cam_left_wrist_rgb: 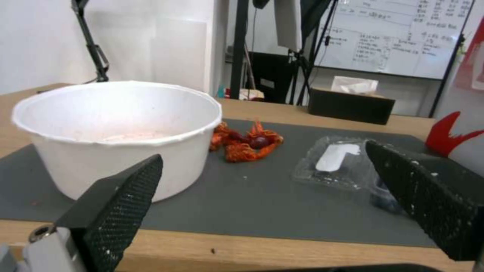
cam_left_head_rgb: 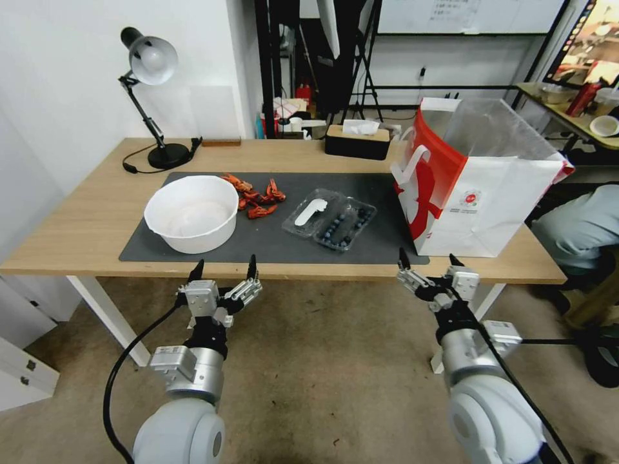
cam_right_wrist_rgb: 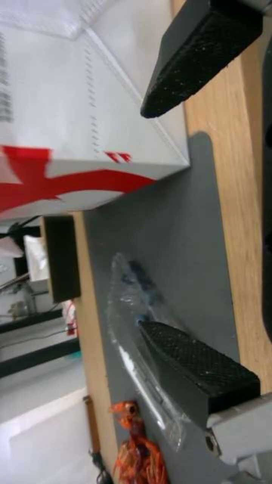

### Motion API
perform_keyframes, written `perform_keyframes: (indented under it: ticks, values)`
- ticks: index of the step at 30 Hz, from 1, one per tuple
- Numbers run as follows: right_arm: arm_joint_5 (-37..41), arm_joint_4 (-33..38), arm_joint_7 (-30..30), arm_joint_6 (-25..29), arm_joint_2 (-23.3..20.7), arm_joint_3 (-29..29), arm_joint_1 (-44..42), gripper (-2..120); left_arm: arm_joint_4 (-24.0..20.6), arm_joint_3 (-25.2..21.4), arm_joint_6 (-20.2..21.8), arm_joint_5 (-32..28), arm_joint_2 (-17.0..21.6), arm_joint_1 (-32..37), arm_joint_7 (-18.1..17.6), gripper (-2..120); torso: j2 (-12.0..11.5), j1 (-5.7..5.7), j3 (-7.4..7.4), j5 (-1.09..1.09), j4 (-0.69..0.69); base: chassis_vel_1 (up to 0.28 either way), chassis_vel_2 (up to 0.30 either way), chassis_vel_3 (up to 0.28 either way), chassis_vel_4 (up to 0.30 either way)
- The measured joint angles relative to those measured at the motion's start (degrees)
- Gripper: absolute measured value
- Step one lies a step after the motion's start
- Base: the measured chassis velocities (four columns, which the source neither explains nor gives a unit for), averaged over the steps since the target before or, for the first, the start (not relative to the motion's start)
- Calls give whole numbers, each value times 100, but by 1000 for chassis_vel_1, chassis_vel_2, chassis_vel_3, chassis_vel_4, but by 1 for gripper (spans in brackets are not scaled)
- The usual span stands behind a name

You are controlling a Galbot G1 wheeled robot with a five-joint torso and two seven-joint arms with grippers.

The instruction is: Close the takeout container lid, then place the container into the takeout bag.

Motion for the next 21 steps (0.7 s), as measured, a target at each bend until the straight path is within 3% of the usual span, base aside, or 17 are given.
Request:
perform_keyframes:
  ticks: [8, 15, 21]
  values:
    - [589, -716, 754, -538, 169, -953, 1234, 100, 48, -55, 22, -13, 8, -41, 30, 100, 0, 0, 0, 0, 2, 0, 0, 0, 0]
    - [754, -1070, 1080, -787, 347, -1280, 1842, 100, 45, -112, 11, -18, 11, -35, 26, 100, 0, 0, 0, -1, 1, 0, 0, 0, 0]
    - [823, -1361, 1619, -1359, 613, -1491, 2281, 100, 45, -177, -8, -84, 15, -38, -2, 100, 0, 0, 0, 0, 1, 0, 0, 0, 0]
